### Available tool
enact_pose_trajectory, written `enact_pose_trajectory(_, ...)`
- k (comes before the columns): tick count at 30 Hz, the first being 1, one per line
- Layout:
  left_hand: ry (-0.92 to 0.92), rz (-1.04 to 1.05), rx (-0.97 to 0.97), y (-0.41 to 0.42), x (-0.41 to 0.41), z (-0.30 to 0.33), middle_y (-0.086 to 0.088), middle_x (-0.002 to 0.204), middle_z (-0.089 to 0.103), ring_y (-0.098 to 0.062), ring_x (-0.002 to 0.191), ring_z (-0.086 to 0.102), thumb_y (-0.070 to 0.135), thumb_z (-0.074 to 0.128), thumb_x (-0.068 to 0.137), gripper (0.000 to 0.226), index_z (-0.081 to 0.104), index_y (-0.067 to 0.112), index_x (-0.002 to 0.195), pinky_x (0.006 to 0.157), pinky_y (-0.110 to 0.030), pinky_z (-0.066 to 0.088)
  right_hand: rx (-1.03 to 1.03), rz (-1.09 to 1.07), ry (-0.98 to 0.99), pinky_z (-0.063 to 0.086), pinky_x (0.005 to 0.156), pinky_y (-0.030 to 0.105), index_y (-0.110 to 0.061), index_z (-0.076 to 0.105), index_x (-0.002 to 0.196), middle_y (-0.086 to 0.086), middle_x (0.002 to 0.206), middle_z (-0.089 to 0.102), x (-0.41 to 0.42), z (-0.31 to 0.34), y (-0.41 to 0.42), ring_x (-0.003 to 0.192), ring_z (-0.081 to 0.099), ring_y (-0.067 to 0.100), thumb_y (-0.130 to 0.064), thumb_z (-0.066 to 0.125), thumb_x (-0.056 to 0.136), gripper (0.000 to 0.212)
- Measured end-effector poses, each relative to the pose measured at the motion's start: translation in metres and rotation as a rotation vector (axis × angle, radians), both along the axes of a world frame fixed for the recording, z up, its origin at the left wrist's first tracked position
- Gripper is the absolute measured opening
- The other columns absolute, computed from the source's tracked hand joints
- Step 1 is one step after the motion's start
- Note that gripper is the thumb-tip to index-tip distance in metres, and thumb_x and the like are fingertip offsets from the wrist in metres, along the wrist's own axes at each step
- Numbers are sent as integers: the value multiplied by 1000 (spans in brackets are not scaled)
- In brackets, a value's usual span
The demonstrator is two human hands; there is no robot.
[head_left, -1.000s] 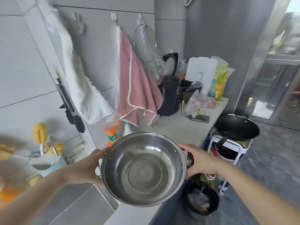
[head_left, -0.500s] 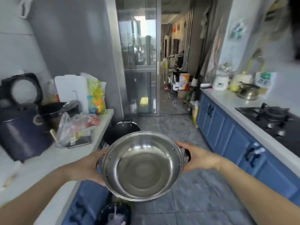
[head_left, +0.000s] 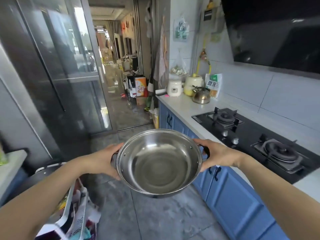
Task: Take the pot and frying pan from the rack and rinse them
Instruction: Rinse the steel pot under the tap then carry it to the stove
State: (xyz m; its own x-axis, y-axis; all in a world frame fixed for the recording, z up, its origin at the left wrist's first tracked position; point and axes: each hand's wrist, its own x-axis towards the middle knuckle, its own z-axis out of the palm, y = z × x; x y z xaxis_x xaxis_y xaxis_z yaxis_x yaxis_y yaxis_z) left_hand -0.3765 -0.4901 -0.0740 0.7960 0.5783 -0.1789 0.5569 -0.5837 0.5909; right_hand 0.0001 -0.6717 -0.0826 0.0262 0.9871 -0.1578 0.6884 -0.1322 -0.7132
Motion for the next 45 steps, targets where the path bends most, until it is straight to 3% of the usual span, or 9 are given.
enact_pose_trajectory(3,29,-68,15,62,56,-6,19,131,39,6,124,34,26,92,61,108,17,55,134,90,7,22,-11,-71,11,47,83,17,-52,37,141,-17,125,54,47,-8,33,99,57,1,-39,94,54,104)
enact_pose_trajectory(8,47,-185,6,169,157,-3,15,140,37,-1,131,34,31,92,58,114,19,53,143,101,-6,28,-17,-203,-12,44,105,31,-50,31,145,-20,139,45,122,-18,96,123,50,8,-47,94,53,111)
enact_pose_trajectory(12,94,-255,34,244,239,4,15,133,40,-3,127,37,32,92,60,121,14,43,151,100,-13,30,-18,-246,63,40,93,9,-58,42,129,-28,126,56,170,-9,137,115,49,-12,-31,93,63,88)
enact_pose_trajectory(16,99,-334,60,308,331,5,14,133,36,-4,127,35,30,91,63,113,19,40,149,97,-12,28,-32,-345,103,37,95,16,-54,40,135,-28,127,57,237,-11,177,120,51,-6,-31,94,61,94)
enact_pose_trajectory(22,77,-414,54,398,449,-21,13,134,48,-8,127,46,60,92,41,119,23,65,137,108,-38,42,-79,-394,44,41,88,8,-57,42,123,-27,113,55,335,-9,241,104,52,-14,-22,90,67,82)
enact_pose_trajectory(26,82,-393,75,440,509,-28,21,134,47,0,127,44,54,93,44,112,27,62,135,108,-31,42,-93,-361,-64,45,104,42,-60,40,130,-21,120,58,400,-11,296,114,57,6,-45,92,52,96)
enact_pose_trajectory(29,97,-362,73,473,547,-37,22,133,47,1,126,44,52,93,46,112,27,57,136,108,-29,41,-115,-322,-132,44,105,41,-55,44,130,-21,119,62,439,-12,340,114,58,7,-39,91,56,89)
enact_pose_trajectory(33,134,-331,76,526,587,-63,18,134,45,-5,128,43,57,93,43,118,24,58,138,108,-33,41,-178,-332,-68,41,75,10,-44,49,127,-14,106,61,472,-17,389,103,56,9,-21,88,64,77)
enact_pose_trajectory(45,177,-489,138,668,725,-140,20,132,39,-6,125,33,44,87,53,112,15,54,139,106,-26,33,-315,-543,-69,36,106,35,-46,19,149,-1,142,31,560,-100,521,128,39,21,-22,88,64,112)
